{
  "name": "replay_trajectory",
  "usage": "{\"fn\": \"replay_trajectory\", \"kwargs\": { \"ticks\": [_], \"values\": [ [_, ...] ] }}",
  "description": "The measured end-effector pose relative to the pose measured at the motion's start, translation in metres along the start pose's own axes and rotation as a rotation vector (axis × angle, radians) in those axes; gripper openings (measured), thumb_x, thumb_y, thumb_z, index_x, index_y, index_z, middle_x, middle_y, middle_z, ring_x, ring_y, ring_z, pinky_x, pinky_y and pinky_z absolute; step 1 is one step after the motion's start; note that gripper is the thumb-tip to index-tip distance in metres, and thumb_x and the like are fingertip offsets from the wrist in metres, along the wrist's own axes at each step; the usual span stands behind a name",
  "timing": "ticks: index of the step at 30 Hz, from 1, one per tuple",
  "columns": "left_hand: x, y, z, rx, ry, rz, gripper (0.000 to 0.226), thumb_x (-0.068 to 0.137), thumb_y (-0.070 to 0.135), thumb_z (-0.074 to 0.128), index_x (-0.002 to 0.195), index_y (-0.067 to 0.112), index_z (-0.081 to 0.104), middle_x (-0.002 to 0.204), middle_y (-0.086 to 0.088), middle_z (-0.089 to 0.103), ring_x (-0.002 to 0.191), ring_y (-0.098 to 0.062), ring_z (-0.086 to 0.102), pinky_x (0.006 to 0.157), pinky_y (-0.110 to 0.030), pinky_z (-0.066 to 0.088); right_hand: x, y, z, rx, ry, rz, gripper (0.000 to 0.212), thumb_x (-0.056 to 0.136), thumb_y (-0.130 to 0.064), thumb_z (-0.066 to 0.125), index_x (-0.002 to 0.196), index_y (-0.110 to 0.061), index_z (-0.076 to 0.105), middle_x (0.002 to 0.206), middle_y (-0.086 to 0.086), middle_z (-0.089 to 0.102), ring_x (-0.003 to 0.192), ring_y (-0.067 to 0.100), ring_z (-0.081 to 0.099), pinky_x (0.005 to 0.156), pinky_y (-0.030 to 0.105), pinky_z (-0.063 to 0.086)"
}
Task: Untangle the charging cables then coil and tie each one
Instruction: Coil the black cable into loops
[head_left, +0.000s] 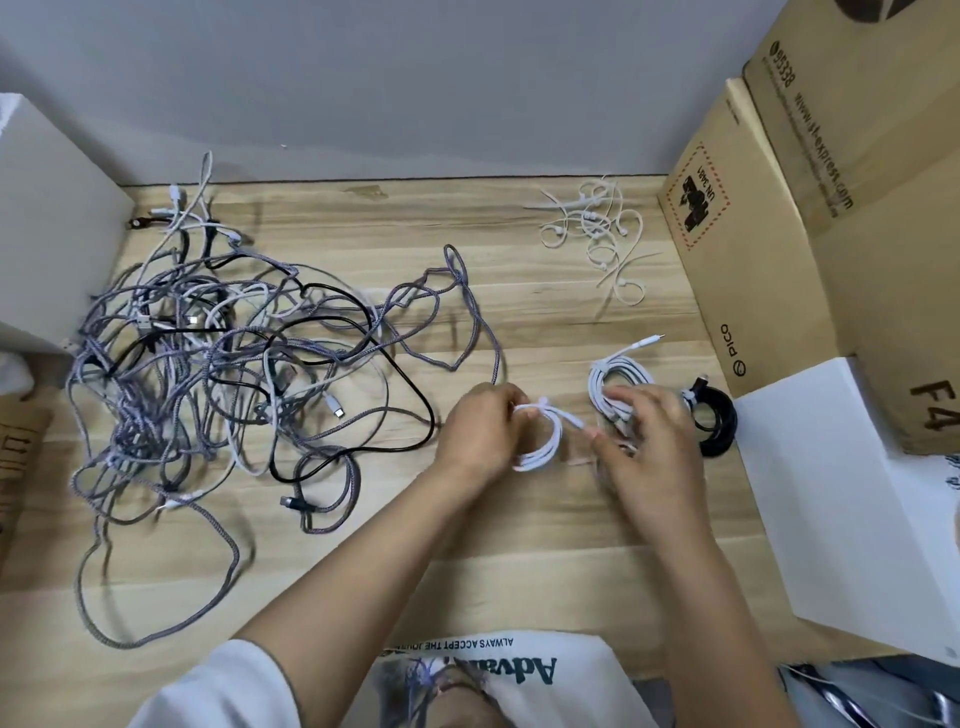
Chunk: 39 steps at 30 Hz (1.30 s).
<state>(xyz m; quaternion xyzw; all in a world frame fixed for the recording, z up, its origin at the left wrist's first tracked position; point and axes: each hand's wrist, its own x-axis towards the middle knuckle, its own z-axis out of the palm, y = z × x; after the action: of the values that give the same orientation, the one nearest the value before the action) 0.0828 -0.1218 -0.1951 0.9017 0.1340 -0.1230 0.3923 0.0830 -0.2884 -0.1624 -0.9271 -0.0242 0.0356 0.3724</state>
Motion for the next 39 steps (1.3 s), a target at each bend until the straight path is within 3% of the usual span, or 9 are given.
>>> {"fn": "replay_trajectory", "kwargs": {
  "ticks": [5,13,21,23,27,31,34,37,39],
  "values": [
    [0.014,-0.006,0.008,0.118,0.07,-0.018,0.023,0.091,0.029,0.058,0.108,0.015,0.063,0.113,-0.01,0.051,0.112,-0.027,0.046,0.092,-0.038,0.04,0.018,0.04,-0.009,-0.214,-0.007,0.121,0.077,0.073,-0.037,0.077,0.139,-0.019,0.04,0.146,0.006,0.037,0.136,0.025,0.029,0.107,0.041,0.027],
    [0.024,-0.006,0.021,0.083,0.03,-0.09,0.027,0.093,0.037,0.053,0.104,0.012,0.056,0.115,-0.007,0.053,0.112,-0.026,0.045,0.091,-0.038,0.04,-0.007,0.046,0.019,-0.318,0.025,0.076,0.09,0.057,-0.034,0.087,0.135,-0.017,0.046,0.127,0.012,0.041,0.118,0.029,0.039,0.095,0.043,0.036],
    [0.016,-0.001,0.012,-0.057,0.117,0.013,0.016,0.092,0.025,0.056,0.101,0.013,0.056,0.108,-0.002,0.052,0.099,-0.021,0.052,0.086,-0.033,0.042,-0.015,0.047,0.021,-0.23,0.112,-0.074,0.04,0.063,-0.008,0.083,0.101,-0.014,0.07,0.09,0.004,0.062,0.087,0.03,0.057,0.078,0.033,0.038],
    [0.01,-0.005,0.006,-0.143,0.117,0.102,0.003,0.09,0.014,0.057,0.093,0.014,0.058,0.099,0.002,0.054,0.093,-0.019,0.053,0.082,-0.027,0.04,-0.012,0.046,0.015,-0.152,0.062,-0.056,0.026,0.065,-0.003,0.08,0.088,-0.012,0.074,0.083,0.002,0.067,0.083,0.029,0.061,0.075,0.034,0.044],
    [-0.011,-0.015,-0.001,-0.351,-0.029,0.161,0.017,0.09,0.005,0.057,0.087,0.022,0.06,0.086,0.013,0.058,0.076,-0.002,0.054,0.073,-0.018,0.042,-0.01,0.039,0.0,0.149,-0.032,-0.007,0.024,0.065,0.007,0.076,0.074,-0.015,0.075,0.076,-0.006,0.069,0.079,0.019,0.065,0.074,0.035,0.051],
    [-0.032,-0.02,-0.01,-0.645,-0.172,0.112,0.017,0.091,0.006,0.057,0.097,0.021,0.062,0.093,0.01,0.064,0.082,0.001,0.058,0.078,-0.016,0.047,-0.011,0.009,-0.01,0.671,-0.045,0.146,0.037,0.064,0.018,0.069,0.062,-0.019,0.071,0.064,-0.011,0.069,0.061,0.0,0.062,0.061,0.012,0.049],
    [-0.048,-0.019,-0.015,-0.91,-0.329,0.072,0.022,0.09,0.017,0.059,0.111,0.013,0.061,0.103,0.002,0.068,0.097,-0.007,0.061,0.089,-0.023,0.046,-0.014,-0.009,0.0,1.055,0.006,0.22,0.016,0.052,-0.012,0.086,0.059,-0.02,0.073,0.058,-0.007,0.067,0.051,0.003,0.06,0.055,0.014,0.05],
    [-0.056,-0.013,-0.013,-1.003,-0.417,0.056,0.056,0.074,0.031,0.073,0.112,-0.007,0.059,0.114,-0.016,0.063,0.108,-0.026,0.055,0.101,-0.042,0.039,-0.02,-0.022,0.021,1.278,0.024,0.295,0.046,0.03,-0.044,0.093,0.063,-0.018,0.074,0.058,-0.001,0.067,0.048,0.007,0.06,0.051,0.018,0.052],
    [-0.06,-0.006,-0.015,-0.96,-0.359,0.039,0.052,0.079,0.025,0.064,0.114,-0.013,0.055,0.121,-0.023,0.06,0.111,-0.03,0.054,0.106,-0.048,0.035,-0.023,-0.028,0.031,1.295,0.052,0.326,0.054,0.026,-0.049,0.093,0.064,-0.015,0.073,0.058,0.001,0.066,0.049,0.007,0.06,0.054,0.02,0.053]
  ]
}}
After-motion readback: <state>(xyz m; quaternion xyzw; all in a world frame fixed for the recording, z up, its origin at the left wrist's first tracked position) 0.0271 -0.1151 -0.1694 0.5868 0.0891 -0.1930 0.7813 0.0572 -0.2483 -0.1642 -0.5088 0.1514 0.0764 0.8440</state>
